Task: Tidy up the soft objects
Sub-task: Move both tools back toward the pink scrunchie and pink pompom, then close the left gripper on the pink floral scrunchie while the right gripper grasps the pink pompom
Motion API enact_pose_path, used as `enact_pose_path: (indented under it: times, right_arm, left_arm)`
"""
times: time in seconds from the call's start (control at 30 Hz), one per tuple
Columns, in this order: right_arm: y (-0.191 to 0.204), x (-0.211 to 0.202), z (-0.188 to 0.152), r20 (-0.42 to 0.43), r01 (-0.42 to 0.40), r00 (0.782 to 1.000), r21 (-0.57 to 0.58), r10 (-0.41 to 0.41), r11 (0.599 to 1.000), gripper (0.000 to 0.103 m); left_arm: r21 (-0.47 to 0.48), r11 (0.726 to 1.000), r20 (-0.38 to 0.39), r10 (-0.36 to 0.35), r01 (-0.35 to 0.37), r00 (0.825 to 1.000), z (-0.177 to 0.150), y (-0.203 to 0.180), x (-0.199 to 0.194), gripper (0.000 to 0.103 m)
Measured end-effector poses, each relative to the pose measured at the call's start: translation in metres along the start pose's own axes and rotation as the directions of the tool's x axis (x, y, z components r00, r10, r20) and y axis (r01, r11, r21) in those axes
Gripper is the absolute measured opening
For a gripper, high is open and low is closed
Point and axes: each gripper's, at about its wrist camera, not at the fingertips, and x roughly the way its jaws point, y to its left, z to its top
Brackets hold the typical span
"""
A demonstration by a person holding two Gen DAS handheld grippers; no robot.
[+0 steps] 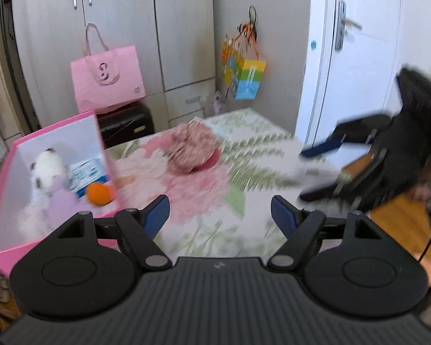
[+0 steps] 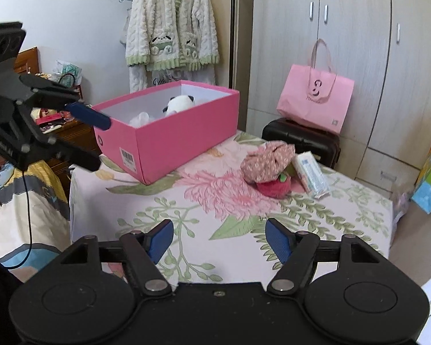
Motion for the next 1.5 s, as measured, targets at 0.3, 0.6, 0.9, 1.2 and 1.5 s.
enact_pose_path:
  times: [0.3,0.6,0.9,1.2,1.5]
  right_arm:
    - [-0.042,0.054,-0.003,0.053,-0.055,0.997,0.035,0.053,0.998,0.076]
    - [-0.065,0.117,0.008,0.04,-0.014,0.999,-0.031,0.015,0.999,0.077]
    - [-0.08,0.16,0.022,0.023,0.009,1.0,-0.05,-0.008,0.999,0.079]
    - [-0.085,0.176,0.028,0.005,-0.008,1.0,-0.055,0.009,0.998,0.079]
    - [-0.09,0.182,0.03,-0.003,-0.015,1.0,0.01,0.015,1.0,0.079]
  left_arm:
    - [-0.12,0.992,0.035,-0.019,0.024,0.999,0.022,0.006,0.076,0.08]
    - [-0.201,0.976,0.048,0.096,-0.085,0.994,0.036,0.026,0.16,0.082]
    - [-0.295,0.952,-0.035,0.075,-0.082,0.997,0.05,0.045,0.226,0.083]
    - [-0.432,0.894,-0.043,0.112,-0.12,0.993,0.035,0.072,0.237,0.075]
    - [-0.515,0.856,-0.001,0.045,-0.039,0.999,0.026,0.079,0.231,0.045]
